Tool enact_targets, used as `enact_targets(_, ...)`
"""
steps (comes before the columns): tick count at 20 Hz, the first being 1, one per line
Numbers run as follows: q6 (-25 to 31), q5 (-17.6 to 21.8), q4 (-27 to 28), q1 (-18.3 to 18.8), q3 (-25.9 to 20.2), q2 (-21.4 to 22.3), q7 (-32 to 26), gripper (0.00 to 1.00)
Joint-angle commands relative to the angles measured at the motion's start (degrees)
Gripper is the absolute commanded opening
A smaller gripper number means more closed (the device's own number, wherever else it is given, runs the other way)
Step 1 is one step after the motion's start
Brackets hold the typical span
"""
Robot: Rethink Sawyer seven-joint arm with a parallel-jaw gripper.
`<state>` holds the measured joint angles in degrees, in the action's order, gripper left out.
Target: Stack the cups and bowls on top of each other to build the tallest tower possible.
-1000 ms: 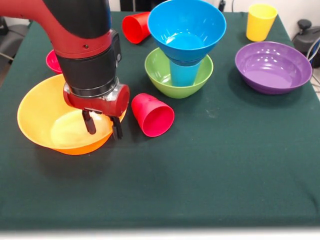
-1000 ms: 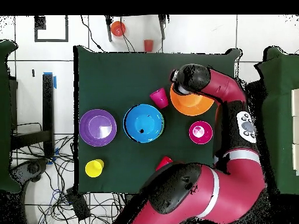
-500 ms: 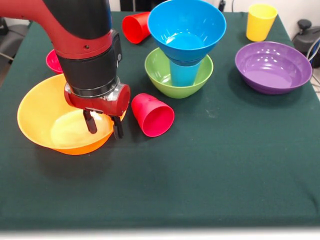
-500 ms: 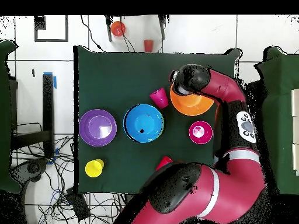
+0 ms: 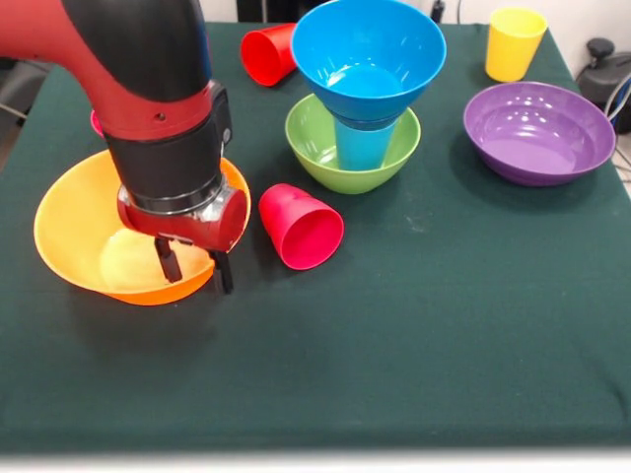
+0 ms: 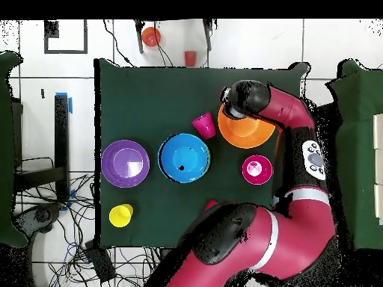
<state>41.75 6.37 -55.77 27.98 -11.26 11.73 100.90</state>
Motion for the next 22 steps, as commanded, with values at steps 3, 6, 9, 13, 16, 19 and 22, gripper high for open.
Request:
enact_targets(3,-0.36,3.67,4.45,-0.11,-4.15,-3.14,-7.50,1.00)
enact_targets(6,0.51,3.86,4.64,-0.28,-3.75,-3.12,-7.77,0.00)
enact_targets(9,0.07,4.06,3.76,-0.12,-4.03,-2.70,-8.40,0.00)
enact_targets(13,-0.49,3.99,3.54,-0.30,-3.63,-2.43,-7.09,0.00)
enact_targets(16,-0.18,4.05,3.95,-0.23,-3.99,-2.67,-7.64,0.00)
enact_targets(19,-0.32,4.03,3.64,-0.09,-4.13,-2.58,-7.64,0.00)
enact_targets(22,-0.30,4.03,3.27,0.02,-4.16,-2.33,-7.59,0.00)
